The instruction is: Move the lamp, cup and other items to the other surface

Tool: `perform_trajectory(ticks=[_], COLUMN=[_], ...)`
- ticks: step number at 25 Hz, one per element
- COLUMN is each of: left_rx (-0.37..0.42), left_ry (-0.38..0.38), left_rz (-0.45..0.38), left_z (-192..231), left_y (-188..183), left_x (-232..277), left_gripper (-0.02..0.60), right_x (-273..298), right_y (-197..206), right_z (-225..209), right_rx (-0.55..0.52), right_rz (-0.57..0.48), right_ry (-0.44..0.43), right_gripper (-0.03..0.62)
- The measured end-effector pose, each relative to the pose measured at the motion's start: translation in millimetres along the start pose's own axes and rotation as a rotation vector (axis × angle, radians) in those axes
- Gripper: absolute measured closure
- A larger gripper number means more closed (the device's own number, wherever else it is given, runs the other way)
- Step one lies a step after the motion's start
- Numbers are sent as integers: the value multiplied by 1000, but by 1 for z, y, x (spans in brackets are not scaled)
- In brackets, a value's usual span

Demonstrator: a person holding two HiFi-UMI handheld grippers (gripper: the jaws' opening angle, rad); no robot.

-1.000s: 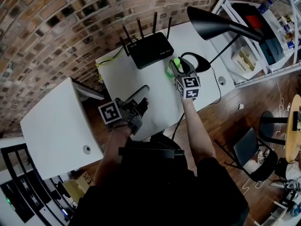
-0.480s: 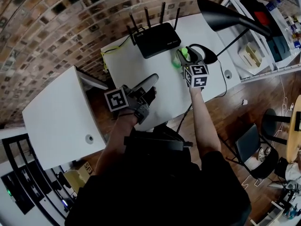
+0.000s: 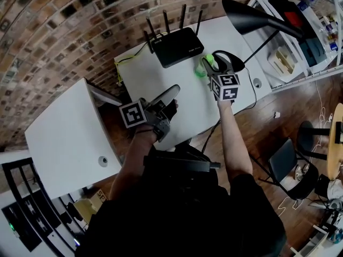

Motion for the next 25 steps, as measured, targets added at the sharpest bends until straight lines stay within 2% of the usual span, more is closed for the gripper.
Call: perform_trajectory(ticks=[7,8,12,13,18,25], left_rx=[-5,-4,-7,-8,-23,-94], left_ry=[30,34,63,74,123,151], left_rz=[32,39,75,85,148,258], left_z=[-7,-7,-10,-10,-14,-14], left_y=[3,3,4,4,10,29], left_x=[-3,-4,-7,-8,-15,-31], left_gripper=[575,575,577,575,575,575], right_x=[-28,-33,-57,-63,-95,-140], right_y=[-6,-8,-18,-20,-32,-48], right_z=[7,9,18,22,51,103], right_rx=[40,51,81,89,96,-18], right_rz=[45,54,94,107,169,292], right_ry=[43,52,72,70,81,169], right_gripper=[374,392,549,568,569,569])
Point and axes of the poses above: the fingertips, and each gripper's own axes: x forward along the fingers, z to its left, y out of its underside, the point moved 10 cm from there along -x, backward along the fingers, and after that the axes turned 8 degrees about -z, right-handed, at the moved point
